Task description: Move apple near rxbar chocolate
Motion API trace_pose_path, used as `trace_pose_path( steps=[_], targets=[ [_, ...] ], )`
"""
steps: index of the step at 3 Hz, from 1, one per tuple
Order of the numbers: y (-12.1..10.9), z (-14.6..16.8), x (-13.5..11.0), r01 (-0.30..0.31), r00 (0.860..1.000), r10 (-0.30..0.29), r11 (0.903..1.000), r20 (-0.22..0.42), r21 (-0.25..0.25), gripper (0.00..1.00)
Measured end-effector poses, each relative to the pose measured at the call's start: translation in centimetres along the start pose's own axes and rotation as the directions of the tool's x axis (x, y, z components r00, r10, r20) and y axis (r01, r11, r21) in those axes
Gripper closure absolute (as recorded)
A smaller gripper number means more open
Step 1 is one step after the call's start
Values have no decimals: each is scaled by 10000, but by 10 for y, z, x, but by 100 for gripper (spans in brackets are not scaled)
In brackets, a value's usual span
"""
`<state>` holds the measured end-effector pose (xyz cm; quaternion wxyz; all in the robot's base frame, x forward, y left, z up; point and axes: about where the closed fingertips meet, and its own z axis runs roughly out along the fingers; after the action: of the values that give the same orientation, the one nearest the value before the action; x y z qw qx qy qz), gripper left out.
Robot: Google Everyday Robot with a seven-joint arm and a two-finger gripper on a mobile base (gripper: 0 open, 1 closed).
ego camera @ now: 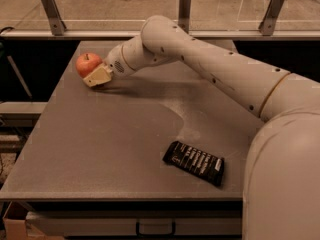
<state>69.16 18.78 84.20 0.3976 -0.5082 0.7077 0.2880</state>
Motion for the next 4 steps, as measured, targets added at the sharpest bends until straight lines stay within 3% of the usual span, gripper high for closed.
trace_pose_path(
  steps=[1,2,3,4],
  targets=[
    [3,-50,8,-80,9996,73,9996,270,263,100],
    [9,-102,21,-33,9997,17,9981,256,615,100],
    [28,-147,50,52,9998,-41,9984,-192,557,100],
    [54,-169,77,190,9968,-182,9998,-779,98,100]
  ],
)
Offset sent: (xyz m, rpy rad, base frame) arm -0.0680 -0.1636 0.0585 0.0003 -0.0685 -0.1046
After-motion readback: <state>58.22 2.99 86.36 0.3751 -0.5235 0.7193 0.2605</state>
